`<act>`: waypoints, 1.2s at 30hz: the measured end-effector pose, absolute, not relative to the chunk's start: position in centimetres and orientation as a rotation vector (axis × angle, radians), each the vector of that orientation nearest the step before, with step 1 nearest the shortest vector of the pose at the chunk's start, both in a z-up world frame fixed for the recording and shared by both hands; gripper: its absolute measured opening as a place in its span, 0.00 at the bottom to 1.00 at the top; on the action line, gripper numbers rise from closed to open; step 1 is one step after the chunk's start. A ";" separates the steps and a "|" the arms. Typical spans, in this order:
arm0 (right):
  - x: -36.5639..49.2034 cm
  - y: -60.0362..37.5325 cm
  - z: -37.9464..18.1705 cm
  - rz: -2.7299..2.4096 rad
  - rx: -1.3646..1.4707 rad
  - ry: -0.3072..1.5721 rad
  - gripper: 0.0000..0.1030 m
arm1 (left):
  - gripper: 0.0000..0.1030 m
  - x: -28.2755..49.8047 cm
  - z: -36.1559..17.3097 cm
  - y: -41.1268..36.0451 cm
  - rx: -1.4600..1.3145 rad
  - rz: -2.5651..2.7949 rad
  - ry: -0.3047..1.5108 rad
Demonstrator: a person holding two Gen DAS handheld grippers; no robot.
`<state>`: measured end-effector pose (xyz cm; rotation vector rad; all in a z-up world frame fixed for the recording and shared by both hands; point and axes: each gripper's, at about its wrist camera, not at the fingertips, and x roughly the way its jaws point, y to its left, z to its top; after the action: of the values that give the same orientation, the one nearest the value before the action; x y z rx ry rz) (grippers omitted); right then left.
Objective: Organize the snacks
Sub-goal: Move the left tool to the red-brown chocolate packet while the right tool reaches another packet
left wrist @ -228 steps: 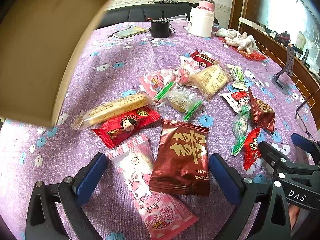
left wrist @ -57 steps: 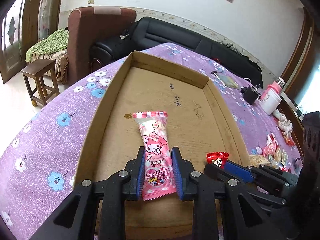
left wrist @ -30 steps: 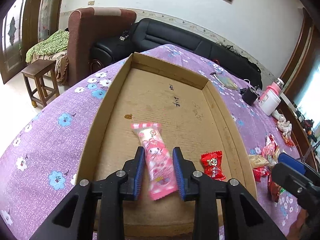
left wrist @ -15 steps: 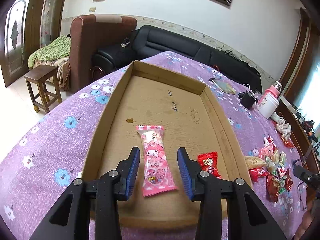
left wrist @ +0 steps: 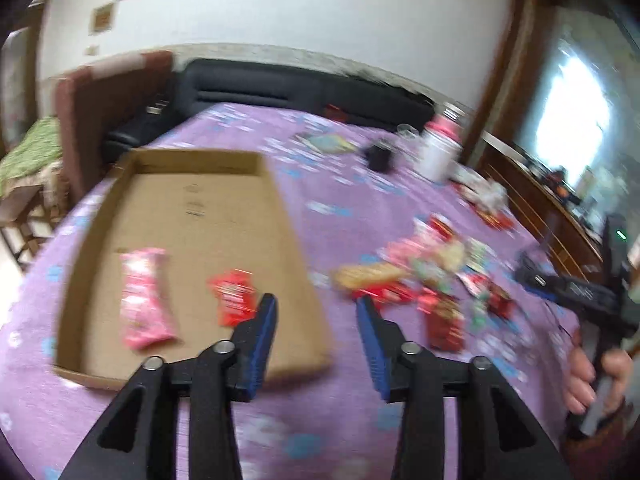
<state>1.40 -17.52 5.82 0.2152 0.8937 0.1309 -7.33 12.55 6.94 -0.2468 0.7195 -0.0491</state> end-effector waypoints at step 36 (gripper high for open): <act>0.5 -14.6 5.2 0.390 -0.125 0.981 0.63 | 0.46 0.8 1.1 1.2 -0.125 -0.183 0.866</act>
<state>0.51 -14.58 5.23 -0.1250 0.9807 0.3896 0.82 1.23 1.11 -0.1252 0.8656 -0.1829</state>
